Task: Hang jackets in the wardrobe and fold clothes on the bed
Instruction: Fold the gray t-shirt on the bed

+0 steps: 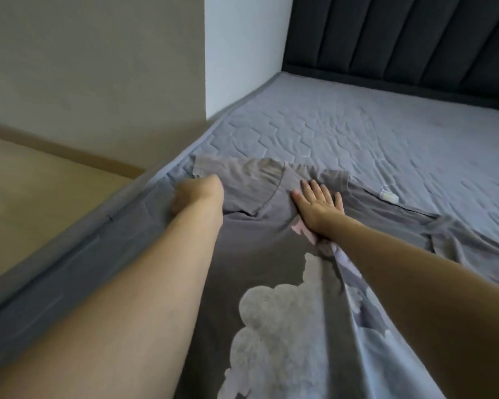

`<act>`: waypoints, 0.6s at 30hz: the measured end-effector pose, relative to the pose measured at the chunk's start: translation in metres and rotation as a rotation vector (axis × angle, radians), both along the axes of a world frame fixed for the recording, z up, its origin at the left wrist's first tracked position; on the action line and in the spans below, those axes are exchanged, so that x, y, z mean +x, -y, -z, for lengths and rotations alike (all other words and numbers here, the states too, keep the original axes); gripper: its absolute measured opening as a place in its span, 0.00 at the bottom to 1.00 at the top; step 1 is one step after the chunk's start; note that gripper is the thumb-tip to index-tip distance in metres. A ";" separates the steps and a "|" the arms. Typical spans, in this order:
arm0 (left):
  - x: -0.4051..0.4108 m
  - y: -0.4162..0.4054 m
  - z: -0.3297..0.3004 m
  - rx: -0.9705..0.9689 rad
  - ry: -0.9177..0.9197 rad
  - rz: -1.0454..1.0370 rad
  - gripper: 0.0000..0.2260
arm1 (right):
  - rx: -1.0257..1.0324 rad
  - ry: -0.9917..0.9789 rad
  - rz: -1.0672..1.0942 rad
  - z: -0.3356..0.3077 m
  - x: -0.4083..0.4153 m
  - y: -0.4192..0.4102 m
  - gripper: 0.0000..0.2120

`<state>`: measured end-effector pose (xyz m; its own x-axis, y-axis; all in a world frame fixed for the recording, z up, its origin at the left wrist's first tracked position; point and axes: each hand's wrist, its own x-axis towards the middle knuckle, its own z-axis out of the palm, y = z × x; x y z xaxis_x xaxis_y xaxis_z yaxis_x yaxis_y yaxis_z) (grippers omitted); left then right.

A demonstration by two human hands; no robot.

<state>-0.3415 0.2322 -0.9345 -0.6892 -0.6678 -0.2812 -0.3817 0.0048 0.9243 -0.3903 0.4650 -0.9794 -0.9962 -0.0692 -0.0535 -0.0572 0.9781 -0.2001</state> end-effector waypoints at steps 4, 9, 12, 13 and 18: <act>0.010 -0.043 -0.026 -0.409 -0.547 0.178 0.05 | -0.905 0.263 0.191 -0.030 -0.024 -0.017 0.28; 0.056 -0.104 0.008 -0.923 -0.584 1.121 0.05 | -1.194 0.256 0.332 -0.101 -0.035 -0.077 0.33; 0.060 -0.112 0.016 -1.081 -0.557 1.201 0.09 | -0.884 0.411 0.250 -0.121 -0.027 -0.101 0.29; 0.058 -0.111 0.012 -1.047 -0.540 1.196 0.06 | -0.784 0.485 0.205 -0.120 -0.023 -0.100 0.28; 0.060 -0.097 0.018 -1.074 -0.287 1.150 0.33 | -0.359 0.240 0.091 -0.073 -0.022 -0.075 0.11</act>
